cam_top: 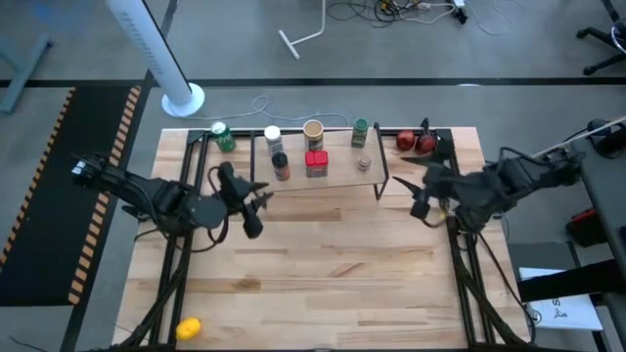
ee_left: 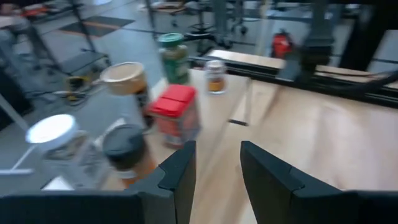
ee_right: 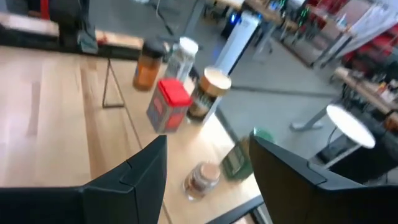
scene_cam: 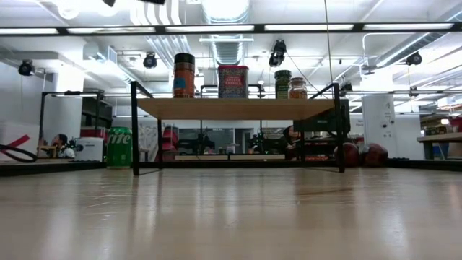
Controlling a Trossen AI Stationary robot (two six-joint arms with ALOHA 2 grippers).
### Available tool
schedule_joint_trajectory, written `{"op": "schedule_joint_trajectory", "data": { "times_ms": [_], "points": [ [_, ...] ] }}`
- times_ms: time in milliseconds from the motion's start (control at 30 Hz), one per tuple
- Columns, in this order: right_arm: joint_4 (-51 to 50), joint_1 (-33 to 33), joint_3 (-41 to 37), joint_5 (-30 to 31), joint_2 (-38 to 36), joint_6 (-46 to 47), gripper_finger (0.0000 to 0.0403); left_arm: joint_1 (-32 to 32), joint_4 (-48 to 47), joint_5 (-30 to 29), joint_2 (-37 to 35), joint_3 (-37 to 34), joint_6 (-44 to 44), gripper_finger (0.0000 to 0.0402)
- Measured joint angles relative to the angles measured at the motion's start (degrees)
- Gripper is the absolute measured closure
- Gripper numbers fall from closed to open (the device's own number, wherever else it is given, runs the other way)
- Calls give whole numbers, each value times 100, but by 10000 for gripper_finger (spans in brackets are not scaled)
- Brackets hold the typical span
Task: Shelf spices
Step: Remove the transparent seasoning bottle from the shelf
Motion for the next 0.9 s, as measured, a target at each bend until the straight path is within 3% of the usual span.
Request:
{"op": "schedule_joint_trajectory", "data": {
  "times_ms": [267, 400, 533, 700, 900],
  "points": [
    [507, -1929, -595, -2012, 96, -500, 173, 1193, 368, 308, 3, -7, 323, 285],
    [752, -2630, -837, -2709, 266, -685, 146, 1545, 839, 835, 1, -7, 745, 273],
    [820, -3045, -957, -3234, 554, -775, 118, 1619, 996, 947, -34, -7, 986, 258],
    [1008, -3216, -1059, -3415, 1027, -974, 90, 1620, 870, 946, -198, -7, 1091, 243],
    [1267, -3418, -1059, -3393, 1437, -1193, 83, 1609, 358, 944, -392, -7, 846, 240]
  ]
}}
